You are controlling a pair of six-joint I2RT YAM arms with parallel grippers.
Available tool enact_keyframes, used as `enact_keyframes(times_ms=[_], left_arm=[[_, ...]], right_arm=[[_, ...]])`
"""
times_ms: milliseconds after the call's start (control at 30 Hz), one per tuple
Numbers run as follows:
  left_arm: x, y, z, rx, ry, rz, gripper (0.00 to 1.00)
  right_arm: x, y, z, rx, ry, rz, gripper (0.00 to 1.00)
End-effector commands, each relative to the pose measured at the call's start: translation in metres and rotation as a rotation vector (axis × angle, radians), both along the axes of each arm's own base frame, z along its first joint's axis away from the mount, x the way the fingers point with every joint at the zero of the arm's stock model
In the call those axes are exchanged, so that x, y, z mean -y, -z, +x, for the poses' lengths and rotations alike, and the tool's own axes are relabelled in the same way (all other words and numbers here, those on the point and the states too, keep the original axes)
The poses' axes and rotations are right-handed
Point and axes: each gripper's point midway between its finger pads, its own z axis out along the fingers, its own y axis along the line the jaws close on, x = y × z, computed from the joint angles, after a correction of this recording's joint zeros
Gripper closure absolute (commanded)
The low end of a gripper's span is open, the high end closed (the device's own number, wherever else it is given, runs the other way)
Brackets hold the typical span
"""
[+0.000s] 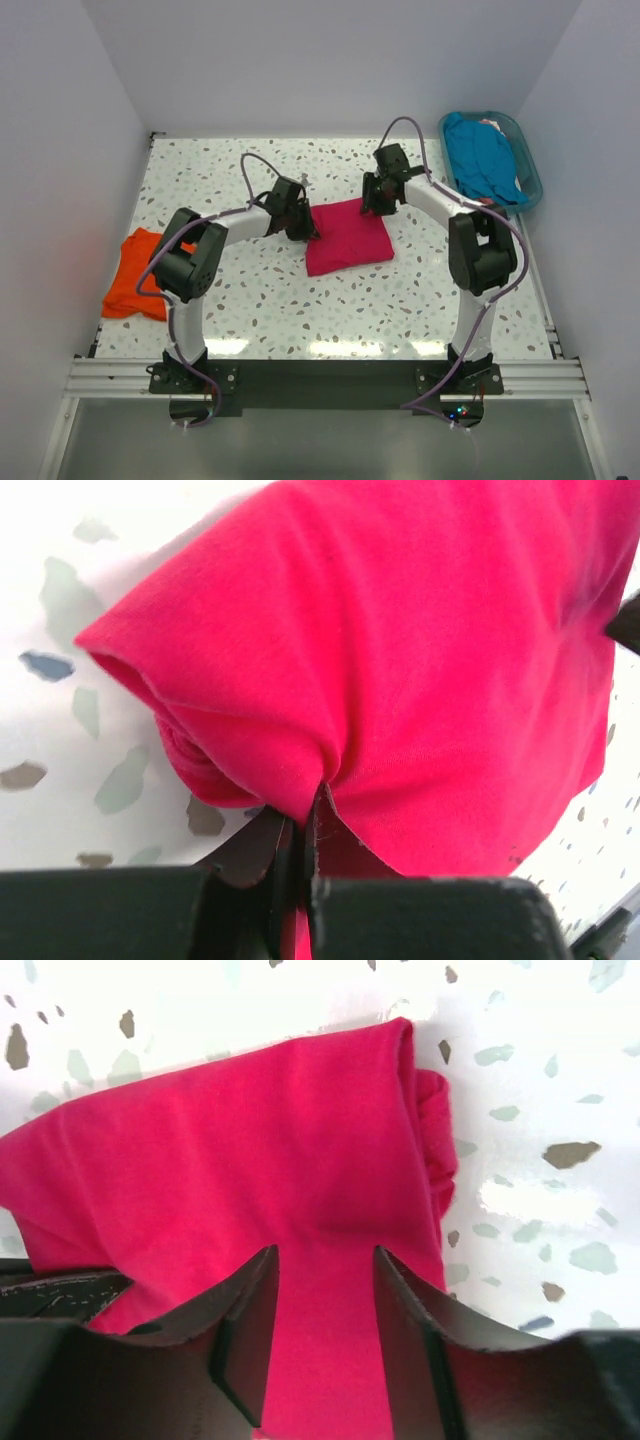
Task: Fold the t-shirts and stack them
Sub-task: Neatly place the folded tshirt to the corner
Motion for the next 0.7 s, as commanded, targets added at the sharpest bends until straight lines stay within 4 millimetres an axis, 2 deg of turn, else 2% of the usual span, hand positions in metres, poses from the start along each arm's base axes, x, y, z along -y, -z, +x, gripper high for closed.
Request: enact_keyframes(times_ms=[0,33,133,167,200,267,300,333,367,400,467,500,567,600,633,667], left_arm=[[-0.019,-0.042,0.015,0.009,-0.126,-0.052,1.00],[-0.025,-0.050,0.020,0.017,-0.148,-0.062,1.00],[-0.065,-0.079,0.041,0.048,-0.259,-0.067,1.00],[-0.079,-0.081,0.044,0.037,-0.291,-0.051,1.00],[-0.101,-0.091,0.057,0.052,-0.344,-0.050,1.00],[-0.131,-0.093,0.059,0.026,-0.420,-0.002,1.00],[-0.156,-0.102,0.070,0.030,-0.485,0.004,1.00],[-0.170,-0.103,0.072,0.017,-0.526,0.014,1.00],[-0.186,-0.099,0.066,-0.025,-0.569,0.042,1.00],[-0.210,-0.104,0.071,-0.029,-0.634,0.042,1.00],[-0.233,-0.105,0.067,-0.058,-0.691,0.046,1.00],[-0.257,-0.107,0.064,-0.069,-0.749,0.045,1.00],[-0.279,-0.111,0.060,-0.076,-0.811,0.046,1.00],[-0.300,-0.112,0.058,-0.085,-0.865,0.043,1.00],[-0.309,-0.115,0.053,-0.092,-0.890,0.043,1.00],[-0.327,-0.116,0.048,-0.097,-0.938,0.046,1.00]], right_arm=[[0.008,-0.069,0.007,0.130,0.040,0.009,0.52],[0.009,-0.085,0.005,0.162,0.045,0.025,0.48],[0.006,-0.110,-0.002,0.202,0.051,0.075,0.46],[0.004,-0.111,-0.006,0.201,0.045,0.083,0.46],[0.002,-0.114,-0.009,0.201,0.039,0.093,0.46],[-0.002,-0.122,-0.015,0.214,0.026,0.108,0.47],[-0.004,-0.124,-0.018,0.216,0.020,0.117,0.47],[-0.005,-0.127,-0.020,0.221,0.016,0.123,0.47],[-0.006,-0.128,-0.023,0.227,0.011,0.128,0.48],[-0.007,-0.129,-0.024,0.229,0.009,0.130,0.48],[-0.012,-0.129,-0.028,0.225,-0.005,0.139,0.48],[-0.014,-0.129,-0.031,0.222,-0.015,0.141,0.49],[-0.017,-0.129,-0.033,0.221,-0.022,0.147,0.49],[-0.019,-0.129,-0.034,0.221,-0.027,0.151,0.50],[-0.021,-0.129,-0.036,0.220,-0.034,0.153,0.50],[-0.023,-0.129,-0.037,0.220,-0.037,0.153,0.50]])
